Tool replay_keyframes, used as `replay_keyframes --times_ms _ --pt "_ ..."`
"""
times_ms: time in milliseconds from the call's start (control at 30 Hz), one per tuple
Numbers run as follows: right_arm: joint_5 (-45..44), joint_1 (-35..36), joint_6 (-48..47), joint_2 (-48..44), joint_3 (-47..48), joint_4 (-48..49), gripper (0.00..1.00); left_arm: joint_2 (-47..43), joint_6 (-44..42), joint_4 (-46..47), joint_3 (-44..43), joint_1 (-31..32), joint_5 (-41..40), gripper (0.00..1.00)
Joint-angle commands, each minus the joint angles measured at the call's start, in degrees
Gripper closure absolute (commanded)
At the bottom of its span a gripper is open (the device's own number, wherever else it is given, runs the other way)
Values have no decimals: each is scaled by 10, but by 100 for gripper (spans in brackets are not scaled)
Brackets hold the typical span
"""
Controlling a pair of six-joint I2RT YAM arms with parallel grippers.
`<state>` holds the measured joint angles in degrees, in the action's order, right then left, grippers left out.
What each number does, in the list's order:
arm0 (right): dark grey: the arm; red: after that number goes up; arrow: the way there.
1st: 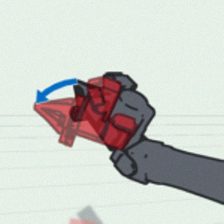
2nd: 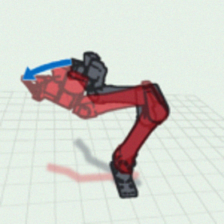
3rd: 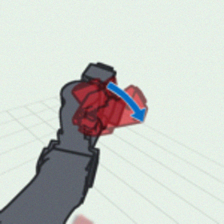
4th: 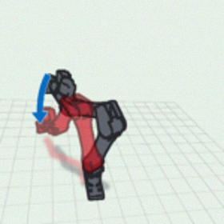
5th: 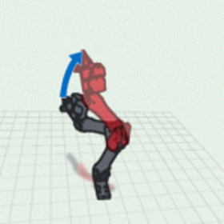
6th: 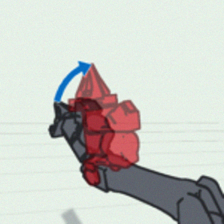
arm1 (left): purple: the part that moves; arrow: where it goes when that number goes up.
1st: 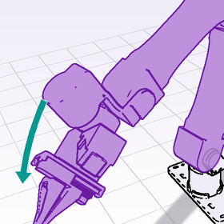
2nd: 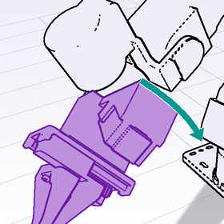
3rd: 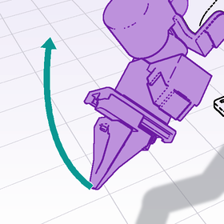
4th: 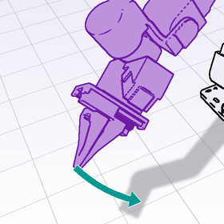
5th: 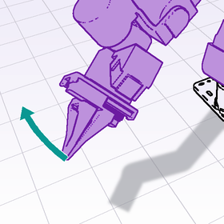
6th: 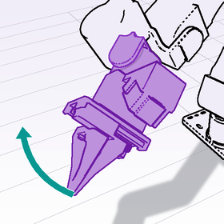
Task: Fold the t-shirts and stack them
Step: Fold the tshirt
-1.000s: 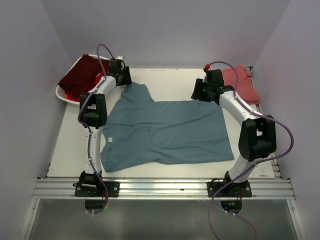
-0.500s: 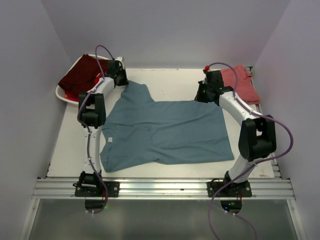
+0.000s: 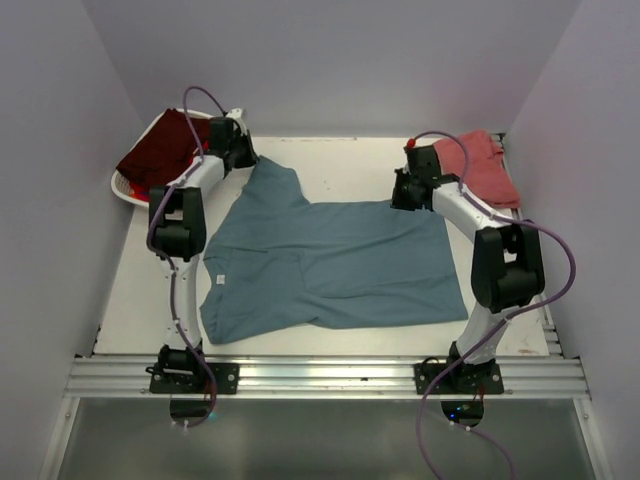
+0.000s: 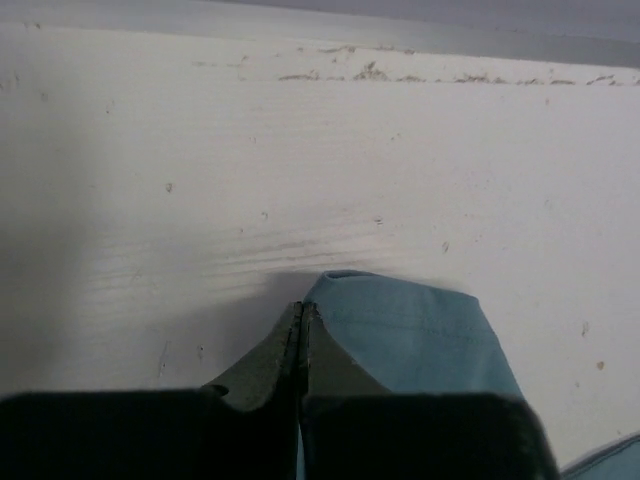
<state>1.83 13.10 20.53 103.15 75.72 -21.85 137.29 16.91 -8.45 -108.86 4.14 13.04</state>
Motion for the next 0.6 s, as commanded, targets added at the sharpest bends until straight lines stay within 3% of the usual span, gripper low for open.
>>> replay_keyframes --times_ms 0,300,333,367,500,567 --pt "-43 0 1 8 17 16 100 -86 0 43 1 -4 -7 100" --pt "-129 -55 57 62 86 4 100 -180 0 39 12 -4 -28 100" --pt "-150 -62 63 69 96 -1 97 -185 2 38 12 -4 -26 100" --pt "-157 -66 68 84 105 -10 73 -186 2 35 9 -4 -21 100" --pt "-169 -94 89 129 159 -40 62 -182 1 10 -5 -3 -11 100" --pt "-176 -102 93 151 188 -52 61 -178 1 3 -12 -3 -11 100"
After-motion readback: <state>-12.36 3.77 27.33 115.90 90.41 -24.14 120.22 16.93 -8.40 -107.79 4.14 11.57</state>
